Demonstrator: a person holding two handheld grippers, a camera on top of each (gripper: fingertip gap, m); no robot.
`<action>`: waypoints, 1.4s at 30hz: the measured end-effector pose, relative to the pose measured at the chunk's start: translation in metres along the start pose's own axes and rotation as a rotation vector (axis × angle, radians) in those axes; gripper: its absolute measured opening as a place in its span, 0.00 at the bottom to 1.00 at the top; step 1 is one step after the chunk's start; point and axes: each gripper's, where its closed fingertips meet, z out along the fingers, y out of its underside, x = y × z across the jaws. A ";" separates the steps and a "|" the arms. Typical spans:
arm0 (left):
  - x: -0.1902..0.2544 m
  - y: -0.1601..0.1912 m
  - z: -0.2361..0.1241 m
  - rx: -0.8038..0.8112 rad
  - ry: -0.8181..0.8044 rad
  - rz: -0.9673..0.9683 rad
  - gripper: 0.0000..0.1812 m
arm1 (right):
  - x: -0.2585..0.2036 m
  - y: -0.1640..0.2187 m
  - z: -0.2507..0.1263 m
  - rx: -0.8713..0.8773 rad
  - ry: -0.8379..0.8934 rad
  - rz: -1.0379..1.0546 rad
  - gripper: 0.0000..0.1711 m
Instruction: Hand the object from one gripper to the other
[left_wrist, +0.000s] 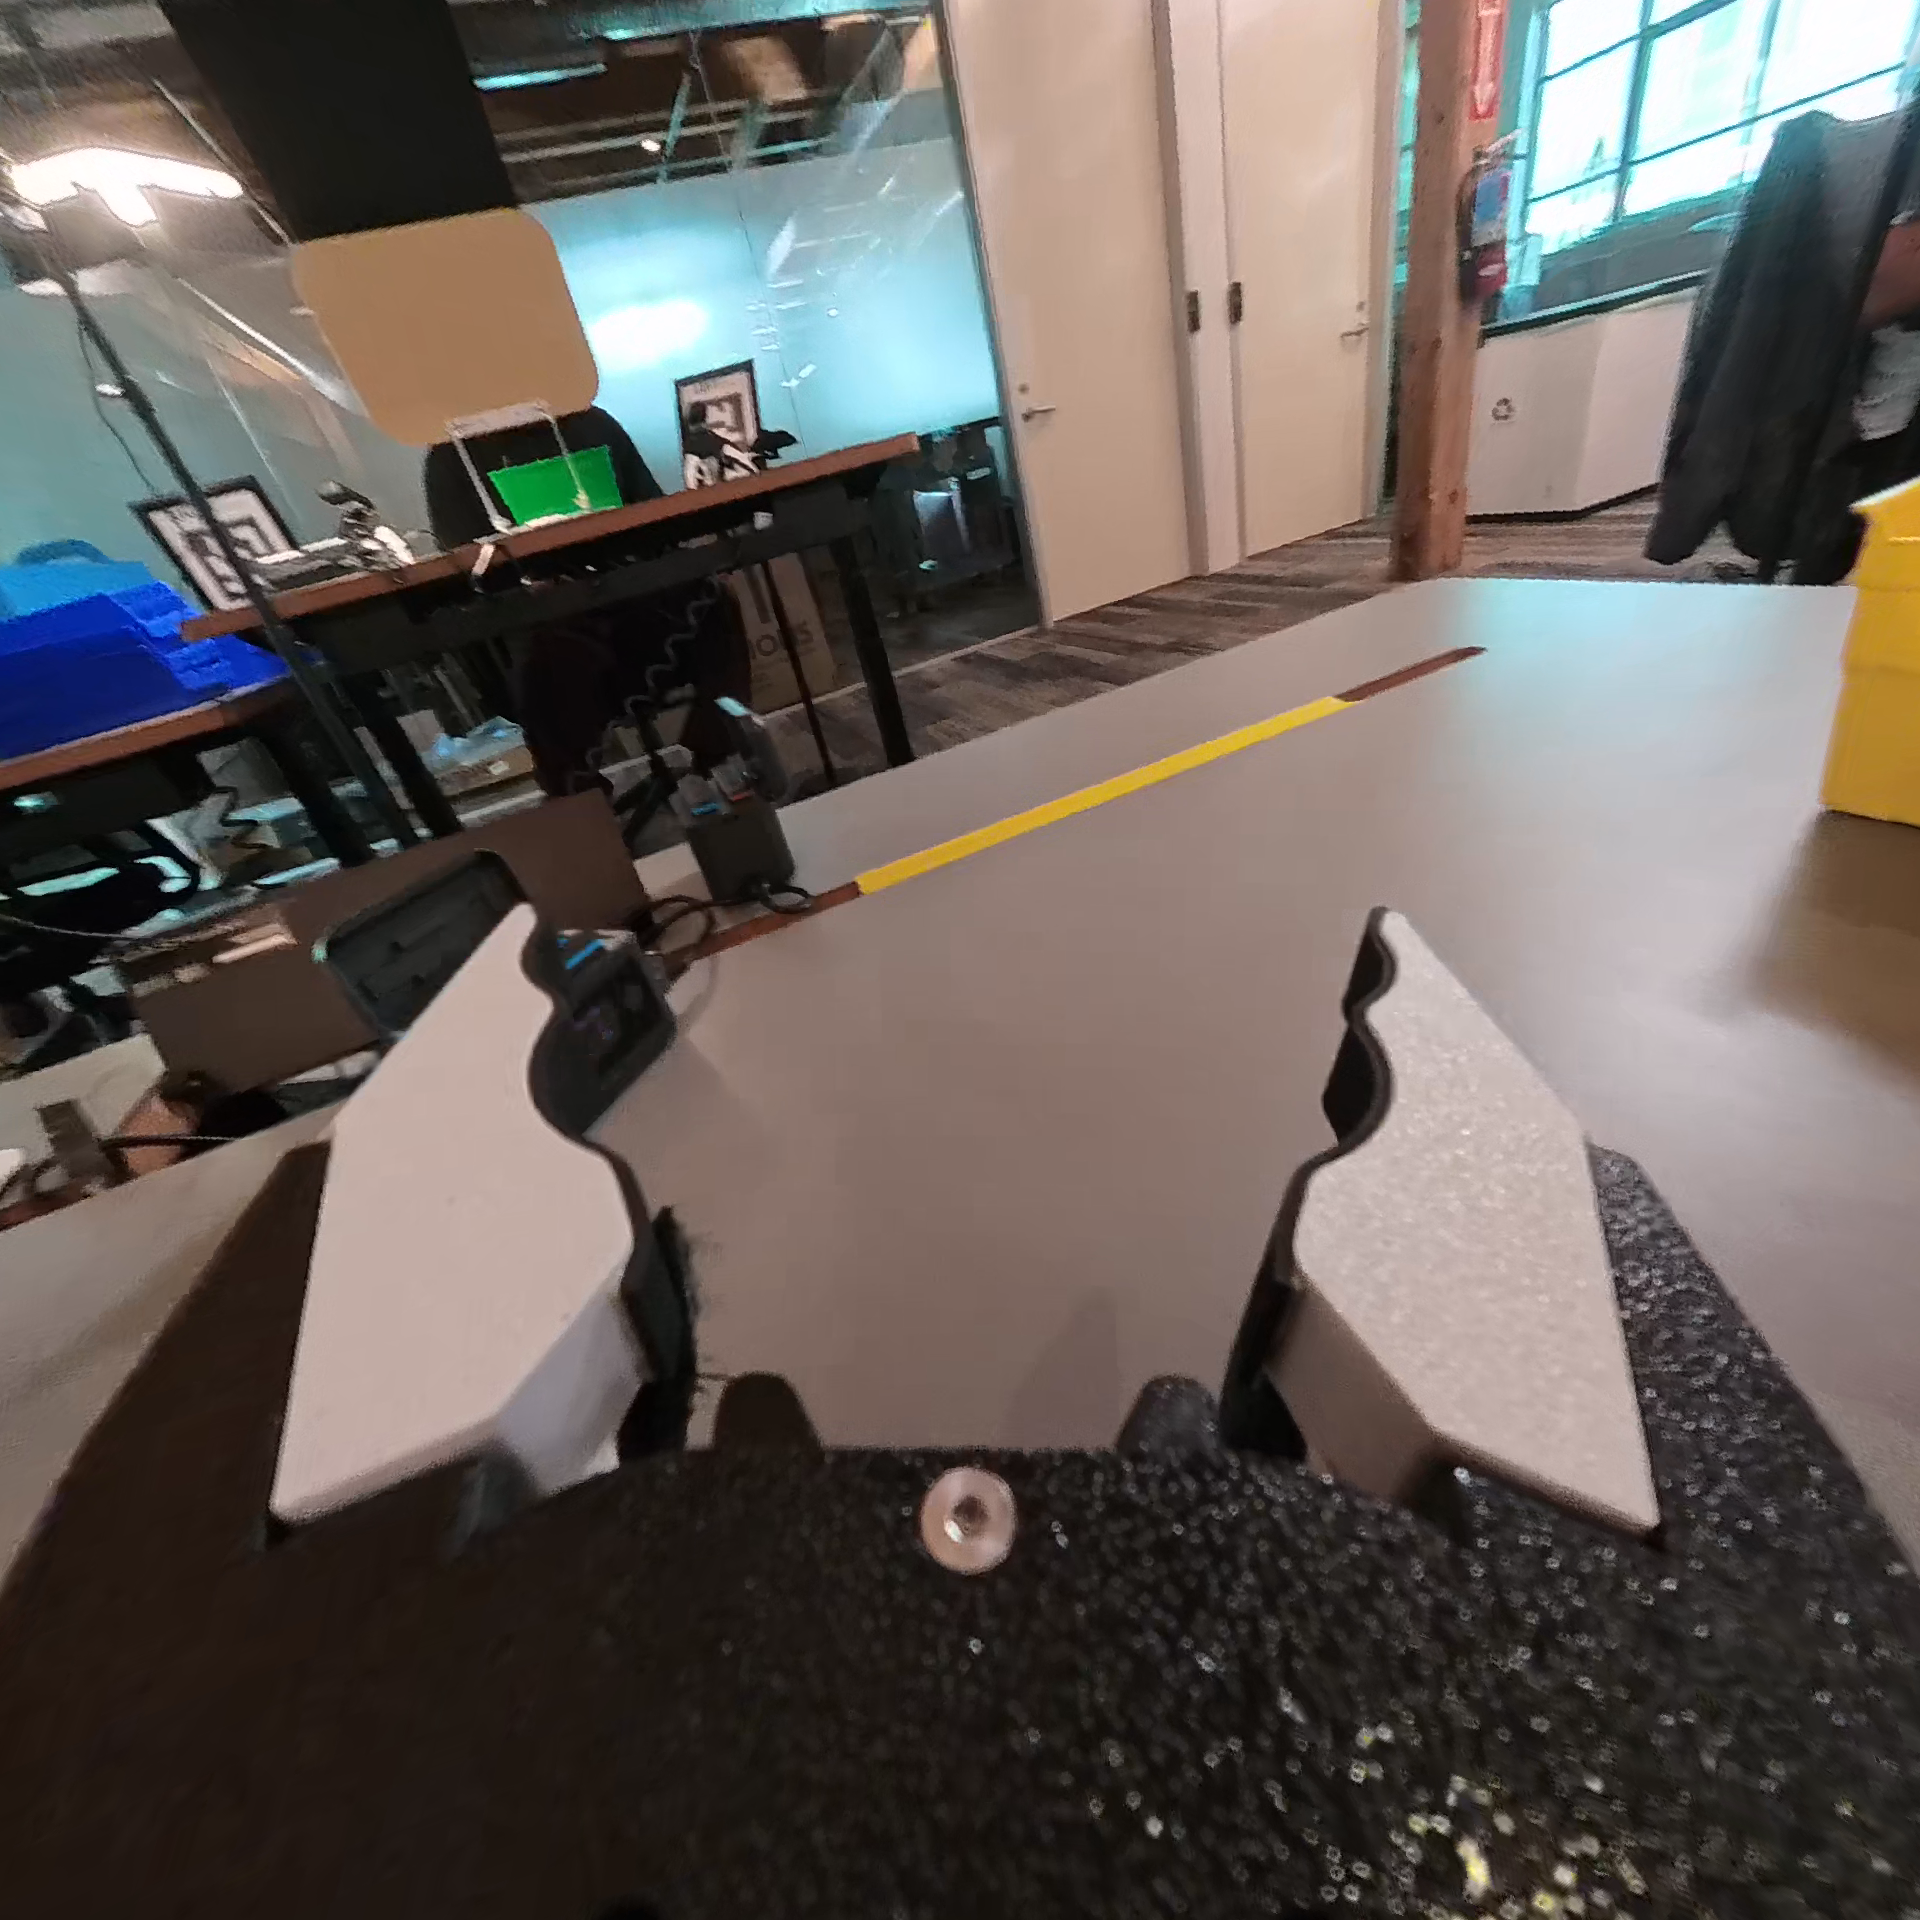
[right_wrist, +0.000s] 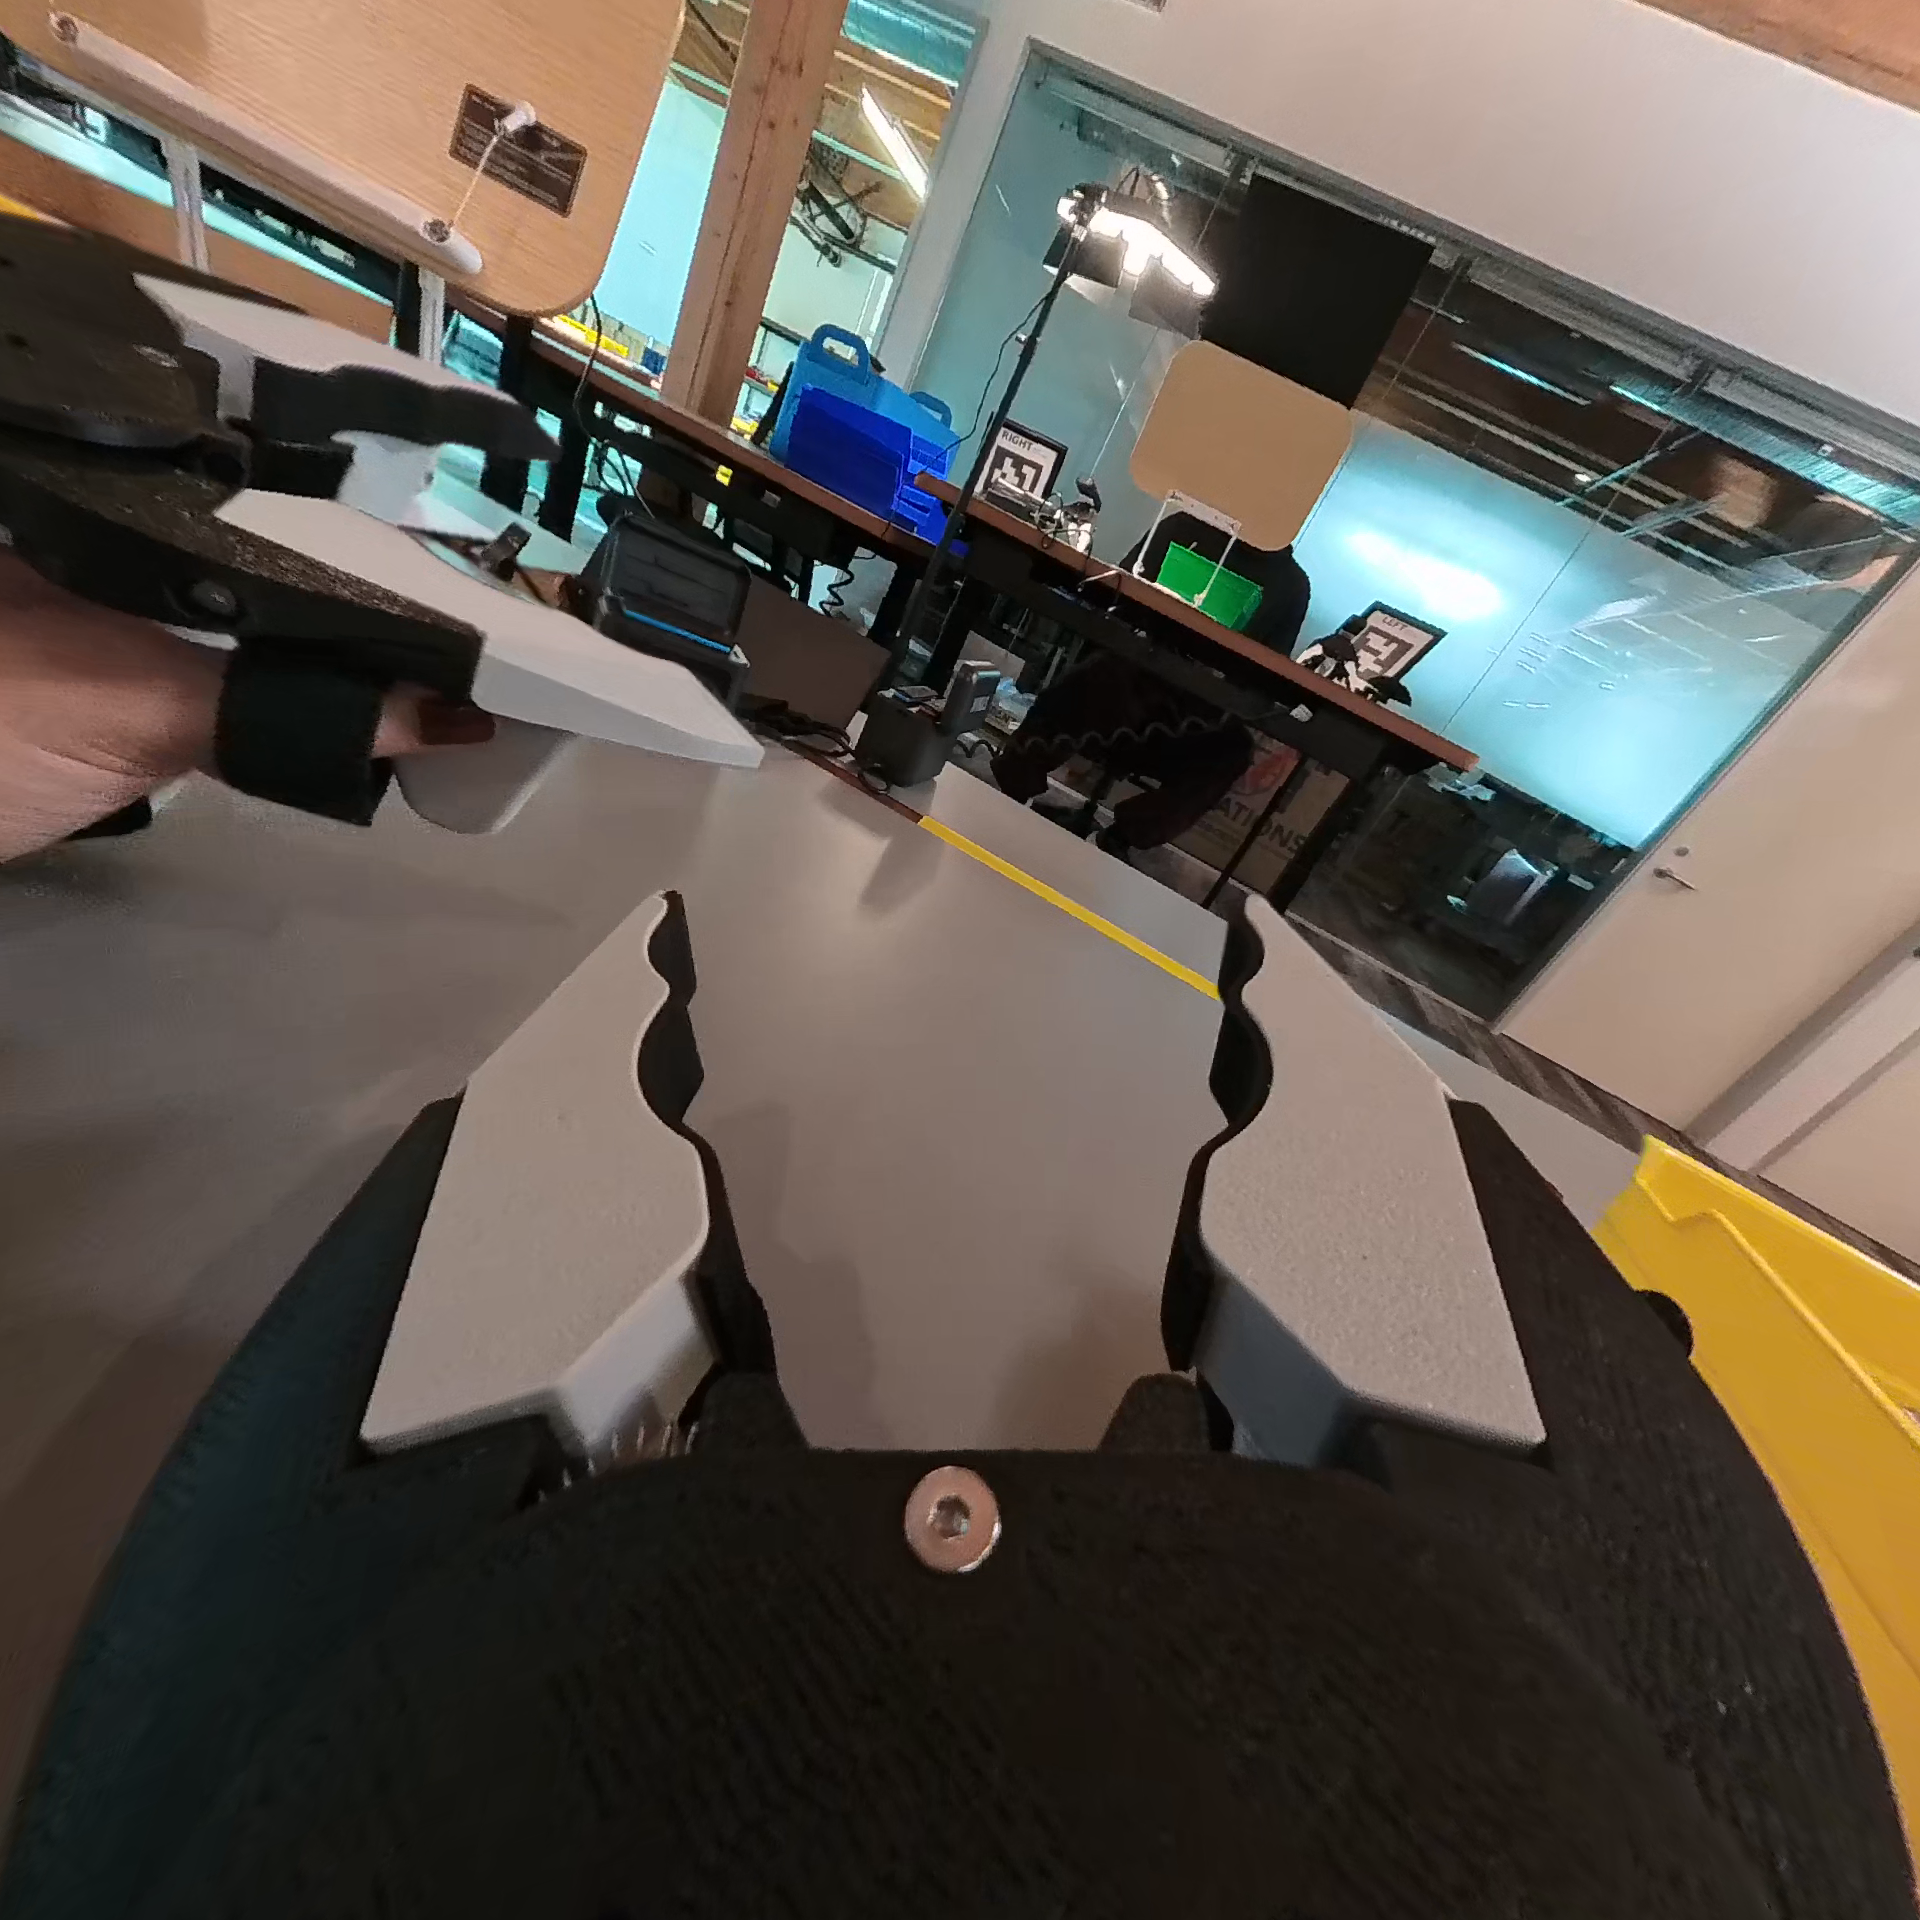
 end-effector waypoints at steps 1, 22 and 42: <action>-0.004 -0.001 0.001 0.004 -0.024 0.011 0.79 | 0.003 -0.001 -0.001 0.007 0.010 0.009 0.59; -0.027 -0.084 -0.123 0.001 -0.119 -0.144 0.73 | 0.015 -0.006 -0.007 0.056 0.057 0.042 0.48; -0.270 0.085 -0.199 -1.314 -0.230 -0.677 0.25 | -0.004 -0.017 0.068 0.158 -0.070 0.107 0.38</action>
